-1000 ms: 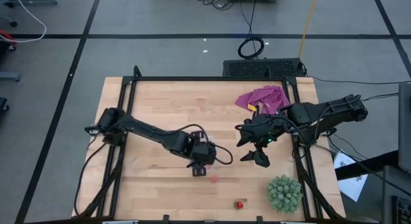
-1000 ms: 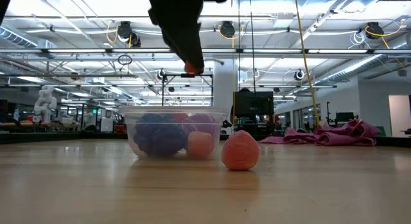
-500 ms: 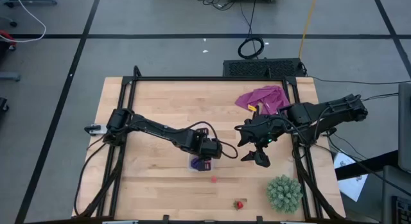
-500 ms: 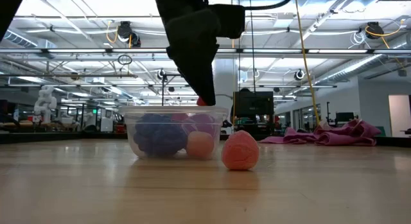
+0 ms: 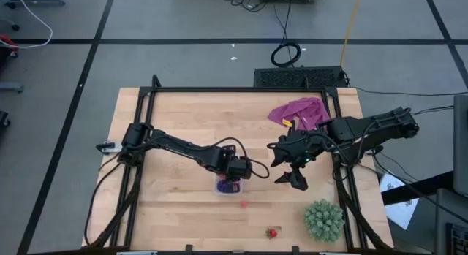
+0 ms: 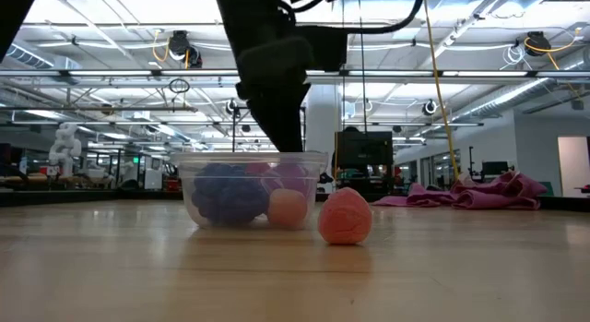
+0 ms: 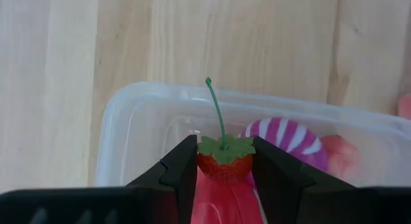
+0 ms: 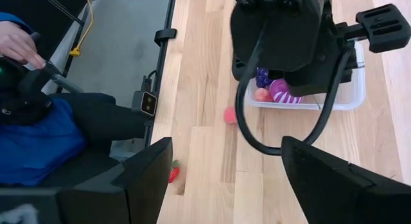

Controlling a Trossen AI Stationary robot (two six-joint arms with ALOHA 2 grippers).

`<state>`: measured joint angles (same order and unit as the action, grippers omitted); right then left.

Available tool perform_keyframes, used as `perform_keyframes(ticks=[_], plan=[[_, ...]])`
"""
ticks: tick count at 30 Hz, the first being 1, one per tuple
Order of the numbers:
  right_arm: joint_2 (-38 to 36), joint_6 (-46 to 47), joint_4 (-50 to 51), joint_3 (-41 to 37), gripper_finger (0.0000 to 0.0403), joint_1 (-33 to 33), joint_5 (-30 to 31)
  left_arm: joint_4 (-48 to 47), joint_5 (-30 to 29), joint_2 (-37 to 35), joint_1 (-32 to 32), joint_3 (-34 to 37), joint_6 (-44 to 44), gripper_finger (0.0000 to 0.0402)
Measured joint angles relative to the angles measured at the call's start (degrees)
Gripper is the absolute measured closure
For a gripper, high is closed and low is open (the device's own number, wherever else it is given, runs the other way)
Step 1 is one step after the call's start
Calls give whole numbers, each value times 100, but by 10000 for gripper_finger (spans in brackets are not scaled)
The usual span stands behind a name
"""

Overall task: Pick and placing Produce into tupperware
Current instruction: Put the red strawberry into the transparent bin, then put the light orange peach into the transparent bin

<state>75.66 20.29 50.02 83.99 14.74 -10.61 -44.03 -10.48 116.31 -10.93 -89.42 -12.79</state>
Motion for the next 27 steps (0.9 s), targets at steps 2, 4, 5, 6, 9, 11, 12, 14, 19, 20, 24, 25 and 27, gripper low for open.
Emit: perform_keyframes(ticks=[2, 4, 5, 6, 9, 11, 12, 14, 19, 20, 24, 25, 27], plan=[[0, 0, -2, 0, 120, 0, 0, 121, -1, 0, 3, 117, -60, 268], [0, 0, -2, 0, 120, 0, 0, 117, -2, 0, 4, 174, -88, 268], [0, -2, -4, 0, 120, 0, 0, 111, 0, 0, 5, 174, -91, 268], [0, -2, -4, 0, 120, 0, 0, 138, -2, 0, 5, 174, -92, 268], [0, -2, -4, 0, 120, 0, 0, 179, -2, -2, 3, 172, -91, 261], [0, -2, -3, 0, 120, 0, 0, 210, -4, -2, 3, 172, -86, 249], [0, 0, -4, 0, 120, 0, 1, 231, -4, -2, 3, 172, -76, 242], [0, 0, -4, 0, 120, 0, 0, 236, -4, -2, 3, 172, -71, 226], [0, -2, -4, 0, 120, 0, 0, 234, -7, -2, 3, 172, -75, 195], [0, -2, -4, 0, 120, 0, 1, 231, -7, -2, 3, 172, -76, 191], [0, -1, -4, 0, 120, 0, 2, 155, -4, -90, -6, 172, -82, 187], [0, -1, -4, 0, 120, 0, 2, 151, -4, -155, -6, 172, -84, 187], [0, 0, -4, 0, 120, 0, 2, 79, -4, -374, -18, 172, -105, 191]])
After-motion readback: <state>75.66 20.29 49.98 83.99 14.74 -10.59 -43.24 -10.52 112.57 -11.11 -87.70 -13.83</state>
